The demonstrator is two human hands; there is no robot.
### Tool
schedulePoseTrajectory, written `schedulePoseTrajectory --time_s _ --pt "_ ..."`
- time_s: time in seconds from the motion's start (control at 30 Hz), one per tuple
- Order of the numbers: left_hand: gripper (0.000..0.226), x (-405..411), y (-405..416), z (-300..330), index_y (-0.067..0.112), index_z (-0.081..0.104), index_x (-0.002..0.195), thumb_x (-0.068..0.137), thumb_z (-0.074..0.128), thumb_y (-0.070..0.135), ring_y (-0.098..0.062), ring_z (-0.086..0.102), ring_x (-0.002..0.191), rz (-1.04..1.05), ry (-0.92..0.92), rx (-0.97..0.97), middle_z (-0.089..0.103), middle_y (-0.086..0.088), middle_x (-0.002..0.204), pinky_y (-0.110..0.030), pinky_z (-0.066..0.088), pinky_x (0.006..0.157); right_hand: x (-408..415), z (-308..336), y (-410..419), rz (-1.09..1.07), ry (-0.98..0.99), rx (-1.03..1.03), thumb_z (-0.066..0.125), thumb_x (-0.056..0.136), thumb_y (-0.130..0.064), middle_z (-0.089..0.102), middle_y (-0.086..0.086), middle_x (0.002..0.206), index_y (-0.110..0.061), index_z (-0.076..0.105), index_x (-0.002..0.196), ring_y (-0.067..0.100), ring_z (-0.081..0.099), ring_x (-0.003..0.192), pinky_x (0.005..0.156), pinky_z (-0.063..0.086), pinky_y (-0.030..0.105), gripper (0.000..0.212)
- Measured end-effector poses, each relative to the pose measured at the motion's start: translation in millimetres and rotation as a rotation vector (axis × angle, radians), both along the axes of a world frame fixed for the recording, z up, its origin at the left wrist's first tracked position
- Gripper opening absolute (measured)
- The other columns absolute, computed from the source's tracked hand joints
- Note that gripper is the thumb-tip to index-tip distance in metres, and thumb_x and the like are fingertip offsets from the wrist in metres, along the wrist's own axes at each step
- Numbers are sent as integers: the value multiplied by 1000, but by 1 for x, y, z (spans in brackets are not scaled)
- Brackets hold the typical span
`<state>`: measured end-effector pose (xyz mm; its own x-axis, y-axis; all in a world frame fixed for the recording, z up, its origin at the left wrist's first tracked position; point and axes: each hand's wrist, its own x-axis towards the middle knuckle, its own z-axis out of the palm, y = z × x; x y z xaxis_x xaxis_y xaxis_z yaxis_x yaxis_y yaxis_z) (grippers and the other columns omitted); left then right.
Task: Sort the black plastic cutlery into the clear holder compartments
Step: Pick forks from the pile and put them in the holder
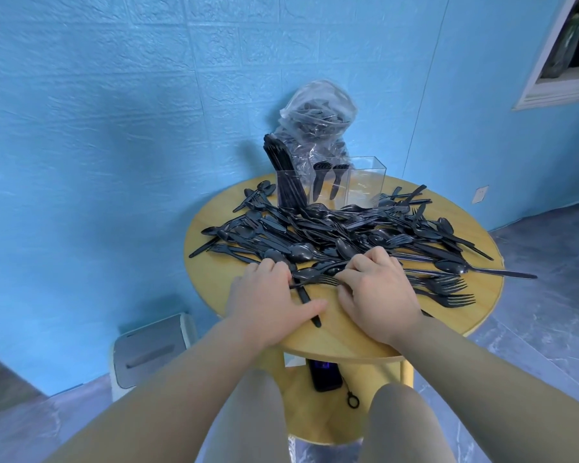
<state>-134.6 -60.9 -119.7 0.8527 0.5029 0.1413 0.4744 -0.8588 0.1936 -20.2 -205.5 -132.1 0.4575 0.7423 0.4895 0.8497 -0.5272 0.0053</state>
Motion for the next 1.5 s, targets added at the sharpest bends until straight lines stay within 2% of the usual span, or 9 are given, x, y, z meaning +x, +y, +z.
schedulePoseTrajectory --time_s 0.13,0.23,0.4,0.53,0.7,0.9,1.1,1.33,1.5 --pt "49 -5 13 1 32 55 108 76 48 70 -14 47 103 -1 39 -12 49 11 101 -36 45 87 7 -1 1 -11 6 -2 71 72 -12 65 -11 73 -24 73 78 20 48 81 65 41 31 13" --pt "34 -13 27 4 36 59 105 82 49 59 -14 48 103 -14 53 -29 51 12 102 -39 46 89 6 1 8 -5 51 -50 64 75 -3 69 -8 86 -20 73 93 24 48 89 73 40 34 27" --pt "18 -21 38 3 40 62 92 84 50 51 -10 51 93 -26 39 -98 54 16 92 -36 49 80 -12 1 21 96 106 61 37 80 -29 68 -6 81 -20 74 89 24 53 83 69 51 40 38" --pt "18 -25 41 4 36 63 83 85 51 49 -7 52 83 1 15 -69 60 15 80 -36 48 78 -17 2 29 167 73 32 41 84 -52 63 -7 81 -24 73 90 22 52 82 67 49 35 43" --pt "16 -28 42 9 33 62 87 88 51 45 -10 52 88 -21 31 -69 59 12 86 -37 46 84 -2 2 35 180 39 -53 60 85 -39 60 -6 83 -23 73 86 22 49 87 70 47 36 20" --pt "4 -32 50 15 32 61 88 87 57 33 -11 56 86 -63 46 -164 61 11 90 -35 50 79 -1 9 29 191 94 -63 51 92 -43 58 -6 89 -25 72 99 20 46 92 76 45 36 28" --pt "16 -38 56 19 32 50 77 87 59 23 -10 58 82 -52 28 -179 61 12 86 -24 47 70 7 9 28 113 55 -108 62 88 -37 56 -5 82 -24 75 83 21 46 87 69 44 34 20" --pt "13 -40 59 19 28 63 97 93 54 19 -9 53 82 -66 -23 -163 57 12 85 -22 42 68 3 19 34 54 126 -278 37 97 -46 52 -3 111 -26 60 121 21 37 108 92 39 35 39" --pt "30 -43 67 18 28 68 108 95 46 13 -13 55 99 -14 -101 -142 63 8 107 -31 46 85 1 23 36 55 147 -315 38 98 -42 47 -3 113 -25 58 119 21 35 110 93 38 34 34"
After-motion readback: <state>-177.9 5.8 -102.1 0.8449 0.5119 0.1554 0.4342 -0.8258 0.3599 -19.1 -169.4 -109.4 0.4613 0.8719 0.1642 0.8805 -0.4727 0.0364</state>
